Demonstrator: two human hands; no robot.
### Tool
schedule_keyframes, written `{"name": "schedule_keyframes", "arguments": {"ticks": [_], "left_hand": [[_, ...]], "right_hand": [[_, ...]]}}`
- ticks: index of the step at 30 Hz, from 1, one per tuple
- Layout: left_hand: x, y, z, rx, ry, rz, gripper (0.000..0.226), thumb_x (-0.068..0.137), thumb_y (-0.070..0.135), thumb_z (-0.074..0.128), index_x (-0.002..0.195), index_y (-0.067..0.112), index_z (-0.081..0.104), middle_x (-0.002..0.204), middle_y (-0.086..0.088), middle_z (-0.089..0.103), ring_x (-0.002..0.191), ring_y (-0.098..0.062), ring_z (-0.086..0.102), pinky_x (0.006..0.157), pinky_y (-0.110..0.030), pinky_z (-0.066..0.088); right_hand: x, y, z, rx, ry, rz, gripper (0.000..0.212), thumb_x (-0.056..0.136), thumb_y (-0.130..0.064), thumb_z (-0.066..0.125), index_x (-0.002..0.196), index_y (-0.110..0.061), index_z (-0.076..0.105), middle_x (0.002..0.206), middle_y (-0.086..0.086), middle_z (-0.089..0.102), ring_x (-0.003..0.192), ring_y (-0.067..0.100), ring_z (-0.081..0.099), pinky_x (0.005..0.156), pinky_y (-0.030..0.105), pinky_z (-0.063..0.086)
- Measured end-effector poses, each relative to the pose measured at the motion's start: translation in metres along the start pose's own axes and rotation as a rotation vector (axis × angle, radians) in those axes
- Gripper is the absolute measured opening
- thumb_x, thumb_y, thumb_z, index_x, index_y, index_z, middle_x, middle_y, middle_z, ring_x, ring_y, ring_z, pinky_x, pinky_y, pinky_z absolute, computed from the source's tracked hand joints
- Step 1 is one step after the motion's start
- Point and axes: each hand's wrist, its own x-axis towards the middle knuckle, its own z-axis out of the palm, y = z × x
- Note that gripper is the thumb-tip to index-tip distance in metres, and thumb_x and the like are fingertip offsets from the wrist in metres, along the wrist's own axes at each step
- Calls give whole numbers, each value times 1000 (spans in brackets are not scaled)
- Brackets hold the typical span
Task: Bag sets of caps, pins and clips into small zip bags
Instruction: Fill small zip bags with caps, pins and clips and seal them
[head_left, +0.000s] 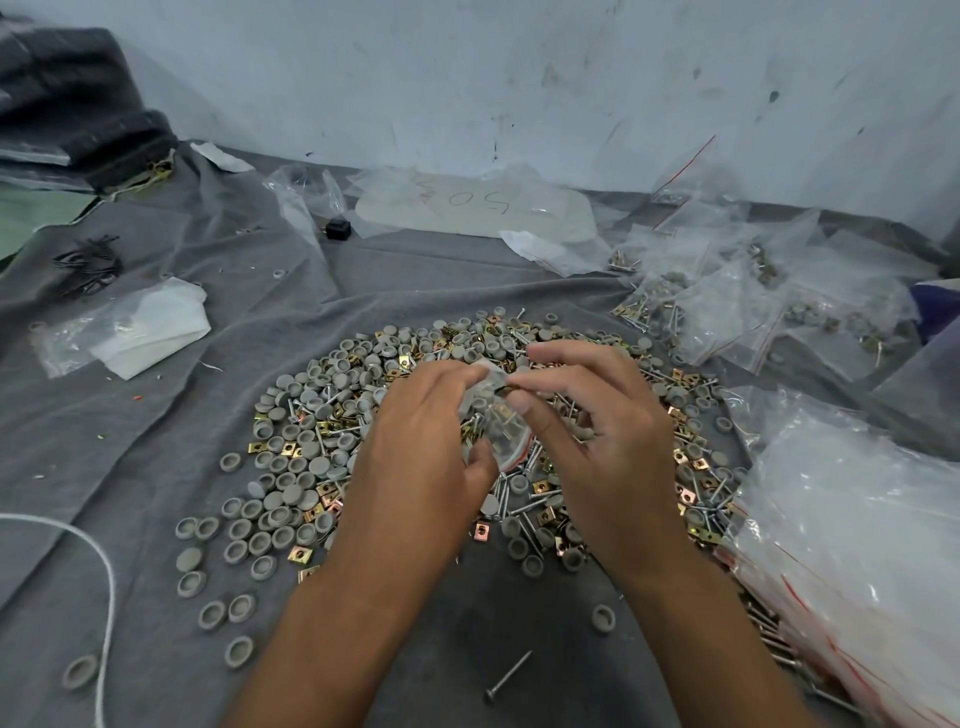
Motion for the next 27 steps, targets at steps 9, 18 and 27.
{"name": "schedule_keyframes", "arguments": {"ticks": [9, 18, 27], "left_hand": [[-1, -1, 0, 32, -9, -12, 60, 82, 15, 73, 137, 23, 52, 126, 12, 52, 111, -7, 48, 100, -22, 37], [0, 0, 0, 37, -19, -14, 59, 83, 15, 72, 138, 23, 52, 125, 12, 51, 104, -8, 48, 99, -25, 41], [0, 0, -1, 33, -28, -28, 58, 83, 16, 71, 138, 22, 52, 125, 11, 52, 103, -9, 48, 98, -28, 44]], "right_hand": [[0, 35, -23, -209, -400, 442, 14, 93, -32, 71, 100, -42, 65, 95, -22, 65, 79, -6, 60, 66, 11, 47], [-10, 38, -1, -572, -626, 393, 36, 90, -49, 69, 123, -36, 64, 114, -12, 59, 110, 15, 52, 85, 36, 50], [-11, 37, -1, -585, -605, 339, 12, 94, -35, 69, 97, -35, 58, 103, -16, 58, 104, 14, 48, 69, 31, 35]]}}
